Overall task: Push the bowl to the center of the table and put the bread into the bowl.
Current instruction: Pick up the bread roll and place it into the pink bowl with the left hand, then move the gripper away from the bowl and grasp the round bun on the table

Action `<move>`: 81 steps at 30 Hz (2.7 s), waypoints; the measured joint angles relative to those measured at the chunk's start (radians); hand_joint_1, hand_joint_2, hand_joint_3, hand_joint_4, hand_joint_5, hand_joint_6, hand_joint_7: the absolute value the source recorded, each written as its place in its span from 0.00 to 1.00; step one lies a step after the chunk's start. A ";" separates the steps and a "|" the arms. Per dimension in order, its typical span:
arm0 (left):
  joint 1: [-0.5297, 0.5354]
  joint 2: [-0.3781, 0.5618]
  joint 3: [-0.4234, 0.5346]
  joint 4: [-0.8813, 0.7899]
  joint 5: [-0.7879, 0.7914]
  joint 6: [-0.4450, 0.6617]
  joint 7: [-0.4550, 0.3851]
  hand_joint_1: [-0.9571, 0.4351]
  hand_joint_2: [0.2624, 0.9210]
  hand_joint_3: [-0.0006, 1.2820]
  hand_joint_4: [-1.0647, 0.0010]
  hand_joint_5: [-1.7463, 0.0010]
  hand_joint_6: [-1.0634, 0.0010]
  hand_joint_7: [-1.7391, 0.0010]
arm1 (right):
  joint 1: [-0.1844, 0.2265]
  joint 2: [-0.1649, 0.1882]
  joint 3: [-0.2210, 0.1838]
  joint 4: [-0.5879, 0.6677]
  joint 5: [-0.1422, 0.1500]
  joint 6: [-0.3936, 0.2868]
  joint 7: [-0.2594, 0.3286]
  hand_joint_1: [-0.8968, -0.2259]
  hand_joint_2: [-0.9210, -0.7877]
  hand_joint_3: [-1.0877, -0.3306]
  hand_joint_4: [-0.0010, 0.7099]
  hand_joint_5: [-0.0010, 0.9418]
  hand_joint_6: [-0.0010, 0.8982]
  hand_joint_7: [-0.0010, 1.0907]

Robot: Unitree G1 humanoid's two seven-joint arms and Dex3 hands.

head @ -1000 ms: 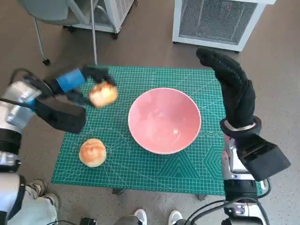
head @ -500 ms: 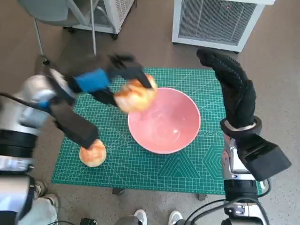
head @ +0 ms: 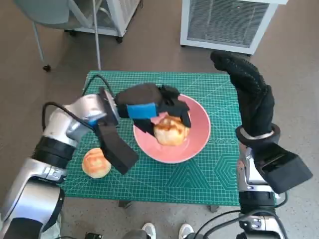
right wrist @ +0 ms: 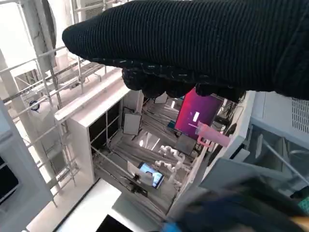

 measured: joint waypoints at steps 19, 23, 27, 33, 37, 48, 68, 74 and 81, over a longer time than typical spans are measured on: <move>0.080 -0.036 0.021 -0.064 -0.158 0.238 -0.293 0.36 0.95 0.01 0.89 0.99 0.86 0.92 | 0.013 -0.005 -0.004 -0.033 -0.001 0.016 0.000 0.34 0.00 0.32 0.36 0.00 0.00 0.60; 0.117 -0.021 0.047 -0.144 -0.216 0.287 -0.378 0.33 0.96 0.01 0.91 1.00 0.87 0.93 | 0.013 -0.004 -0.003 -0.035 -0.002 0.016 -0.001 0.34 0.00 0.32 0.36 0.00 0.00 0.60; 0.147 0.003 0.090 -0.223 -0.291 0.332 -0.452 0.33 0.95 0.00 0.92 1.00 0.87 0.93 | 0.013 -0.004 -0.004 -0.035 -0.003 0.016 -0.003 0.34 0.00 0.32 0.36 0.00 0.00 0.60; 0.190 0.055 0.171 -0.354 -0.395 0.379 -0.519 0.33 0.95 0.00 0.91 1.00 0.86 0.94 | 0.013 -0.002 -0.003 -0.033 -0.005 0.015 -0.006 0.34 0.00 0.32 0.37 0.00 0.00 0.59; 0.229 0.101 0.229 -0.443 -0.461 0.407 -0.558 0.34 0.94 0.00 0.90 1.00 0.86 0.94 | 0.013 -0.001 -0.002 -0.033 -0.005 0.015 -0.007 0.34 0.00 0.32 0.36 0.00 0.00 0.58; 0.458 0.317 0.458 -0.643 -0.601 0.406 -0.606 0.34 0.94 0.00 0.89 1.00 0.86 0.94 | 0.014 -0.001 0.001 -0.042 -0.001 0.026 -0.007 0.33 0.00 0.32 0.36 0.00 0.00 0.57; 0.875 0.501 0.672 -0.780 -0.619 0.418 -0.639 0.34 0.89 0.00 0.88 1.00 0.84 0.96 | 0.009 0.005 0.008 -0.040 0.020 0.038 0.001 0.35 0.00 0.33 0.36 0.00 0.00 0.56; 0.904 0.496 0.660 -0.763 -0.619 0.409 -0.638 0.37 0.84 0.00 0.85 0.99 0.83 0.97 | 0.009 0.008 0.009 -0.038 0.021 0.042 0.005 0.36 0.00 0.33 0.36 0.00 0.00 0.56; 0.900 0.462 0.596 -0.693 -0.593 0.379 -0.607 0.39 0.82 0.00 0.82 0.99 0.80 0.97 | 0.006 0.010 0.008 -0.037 0.025 0.044 0.013 0.36 0.00 0.33 0.36 0.00 0.00 0.56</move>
